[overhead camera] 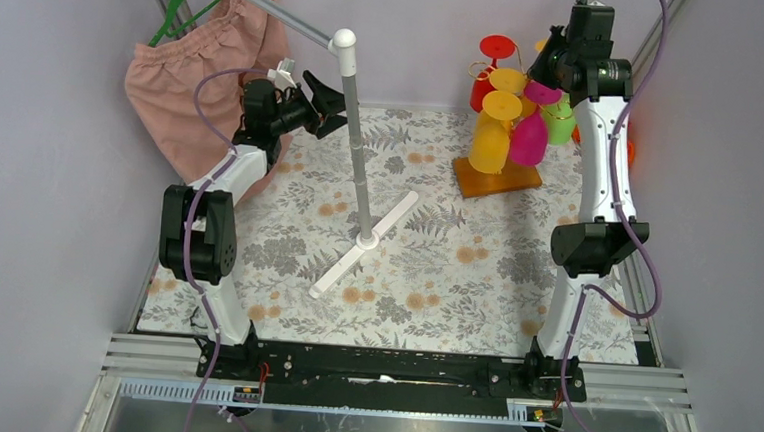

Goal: Take the wine glass off the wine glass rack
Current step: Move the wine rack to the center of the board.

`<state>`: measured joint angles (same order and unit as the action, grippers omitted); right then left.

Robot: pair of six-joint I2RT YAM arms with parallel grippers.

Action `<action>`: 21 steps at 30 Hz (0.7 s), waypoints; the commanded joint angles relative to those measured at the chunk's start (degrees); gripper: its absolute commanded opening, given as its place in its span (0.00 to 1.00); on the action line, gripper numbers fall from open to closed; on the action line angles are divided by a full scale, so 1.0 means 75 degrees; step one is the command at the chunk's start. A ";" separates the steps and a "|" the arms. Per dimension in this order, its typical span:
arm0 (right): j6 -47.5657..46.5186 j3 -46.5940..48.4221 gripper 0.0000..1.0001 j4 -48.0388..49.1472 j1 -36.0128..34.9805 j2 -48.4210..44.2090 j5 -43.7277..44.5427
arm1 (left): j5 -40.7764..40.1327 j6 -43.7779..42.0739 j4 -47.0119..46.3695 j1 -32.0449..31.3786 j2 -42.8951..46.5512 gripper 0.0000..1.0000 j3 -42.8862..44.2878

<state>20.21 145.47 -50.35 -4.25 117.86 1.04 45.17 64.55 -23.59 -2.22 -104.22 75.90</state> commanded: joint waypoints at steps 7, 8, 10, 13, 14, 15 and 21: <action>0.0458 0.0808 0.00 0.1726 -0.0534 -0.0136 -0.0431 | 0.0048 -0.0101 -0.0206 -0.0079 -0.0239 0.88 0.0241; 0.0468 0.0818 0.00 0.1733 -0.0596 -0.0121 -0.0431 | 0.0054 -0.0100 -0.0214 -0.0079 -0.0250 0.88 0.0257; 0.0507 0.0834 0.00 0.1800 -0.0706 -0.0109 -0.0431 | 0.0060 -0.0099 -0.0217 -0.0091 -0.0252 0.88 0.0255; 0.0556 0.0854 0.00 0.1870 -0.0862 -0.0074 -0.0426 | 0.0069 -0.0099 -0.0217 -0.0091 -0.0250 0.88 0.0251; 0.0594 0.0864 0.00 0.1889 -0.0898 -0.0050 -0.0426 | 0.0079 -0.0099 -0.0217 -0.0091 -0.0261 0.88 0.0251; 0.0607 0.0882 0.00 0.1909 -0.0927 -0.0042 -0.0431 | 0.0088 -0.0108 -0.0217 -0.0091 -0.0251 0.88 0.0240; 0.0714 0.0923 0.00 0.2060 -0.1060 -0.0035 -0.0443 | 0.0086 -0.0123 -0.0229 -0.0094 -0.0279 0.88 0.0202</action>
<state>23.24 147.15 -47.57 -11.18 119.52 0.27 45.19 64.55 -23.59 -2.59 -105.23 76.05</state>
